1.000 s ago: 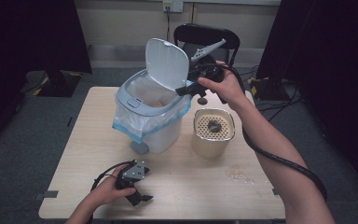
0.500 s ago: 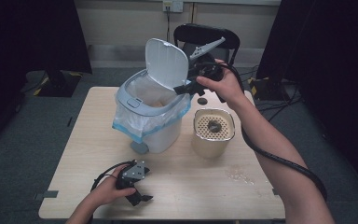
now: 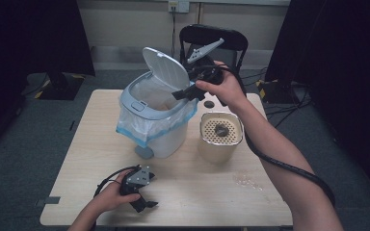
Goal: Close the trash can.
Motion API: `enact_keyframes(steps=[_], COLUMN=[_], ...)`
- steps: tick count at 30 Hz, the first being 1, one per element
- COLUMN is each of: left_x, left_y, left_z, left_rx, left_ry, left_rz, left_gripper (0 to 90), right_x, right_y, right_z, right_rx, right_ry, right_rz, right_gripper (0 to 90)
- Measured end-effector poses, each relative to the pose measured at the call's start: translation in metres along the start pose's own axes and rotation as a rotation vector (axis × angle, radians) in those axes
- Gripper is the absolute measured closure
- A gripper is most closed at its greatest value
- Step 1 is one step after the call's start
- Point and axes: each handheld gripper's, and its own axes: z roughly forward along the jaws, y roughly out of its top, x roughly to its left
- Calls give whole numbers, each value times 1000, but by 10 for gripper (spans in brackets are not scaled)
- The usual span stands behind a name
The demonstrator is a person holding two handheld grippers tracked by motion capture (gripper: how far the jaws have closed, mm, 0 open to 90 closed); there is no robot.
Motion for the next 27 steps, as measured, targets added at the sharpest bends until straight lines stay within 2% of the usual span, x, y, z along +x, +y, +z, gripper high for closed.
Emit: enact_keyframes(steps=[10, 16, 20, 25, 27], left_x=[0, 0, 0, 0, 0], left_y=[0, 0, 0, 0, 0], left_z=[0, 0, 0, 0, 0], left_rx=[2, -3, -3, 1, 1], left_ry=[-5, -1, -1, 0, 0], left_rz=[-4, 2, 2, 1, 1], left_gripper=[0, 0, 0, 0, 0], right_x=[10, 20, 24, 27, 28], right_y=[8, 9, 10, 10, 9], right_z=[2, 12, 16, 19, 21], right_rx=[-17, 6, 0, 8, 15], right_ry=[17, 63, 98, 131, 135], right_rz=[-10, -25, -9, -12, -8], right_gripper=[137, 146, 156, 213, 267])
